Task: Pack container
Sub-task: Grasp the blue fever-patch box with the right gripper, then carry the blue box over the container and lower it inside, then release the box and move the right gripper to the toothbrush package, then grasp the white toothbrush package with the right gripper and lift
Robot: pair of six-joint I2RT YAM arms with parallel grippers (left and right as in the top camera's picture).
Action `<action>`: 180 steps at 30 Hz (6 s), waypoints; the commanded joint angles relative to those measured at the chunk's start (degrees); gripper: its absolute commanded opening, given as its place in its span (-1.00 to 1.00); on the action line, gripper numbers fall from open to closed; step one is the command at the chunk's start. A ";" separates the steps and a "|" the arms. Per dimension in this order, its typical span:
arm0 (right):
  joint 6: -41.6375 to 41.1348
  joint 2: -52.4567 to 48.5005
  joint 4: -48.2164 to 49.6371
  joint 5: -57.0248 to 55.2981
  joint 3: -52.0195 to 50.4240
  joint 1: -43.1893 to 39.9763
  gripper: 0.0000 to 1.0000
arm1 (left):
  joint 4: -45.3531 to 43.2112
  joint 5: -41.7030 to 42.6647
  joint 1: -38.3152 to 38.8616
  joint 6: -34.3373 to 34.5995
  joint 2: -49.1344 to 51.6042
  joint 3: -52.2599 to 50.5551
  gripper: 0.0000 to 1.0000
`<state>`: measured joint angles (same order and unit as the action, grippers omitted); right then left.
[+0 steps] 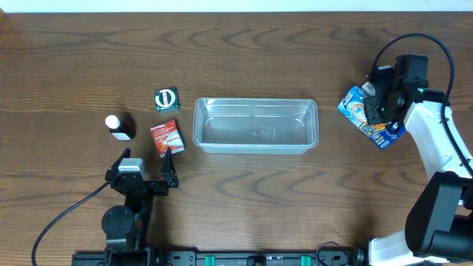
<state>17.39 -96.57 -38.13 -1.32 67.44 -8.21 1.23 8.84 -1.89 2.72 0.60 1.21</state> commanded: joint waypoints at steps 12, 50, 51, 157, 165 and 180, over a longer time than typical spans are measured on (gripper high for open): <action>-1.77 0.31 -0.50 -0.17 1.31 -0.02 -0.97 | 1.95 1.05 -0.24 -0.55 -0.26 -0.98 0.96; 38.84 11.37 -13.03 4.70 12.44 38.01 -0.97 | 1.95 1.03 -0.24 -0.55 -0.26 -0.98 0.96; 38.84 10.56 -13.35 5.55 12.44 38.51 -0.97 | 1.95 1.03 -0.24 -0.55 -0.26 -0.98 0.96; 3.28 4.31 -3.43 4.72 13.49 12.20 0.59 | 1.95 1.03 -0.24 -0.55 -0.26 -0.98 0.96; 9.11 0.96 0.46 4.76 13.40 1.33 0.71 | 1.95 1.05 -0.24 -0.55 -0.26 -0.98 0.96; 12.48 -14.51 1.57 4.74 13.40 -3.93 0.40 | 1.95 1.03 -0.24 -0.55 -0.26 -0.98 0.96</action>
<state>29.23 -109.25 -36.71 3.25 80.31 -11.03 1.26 8.82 -1.89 2.72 0.60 1.21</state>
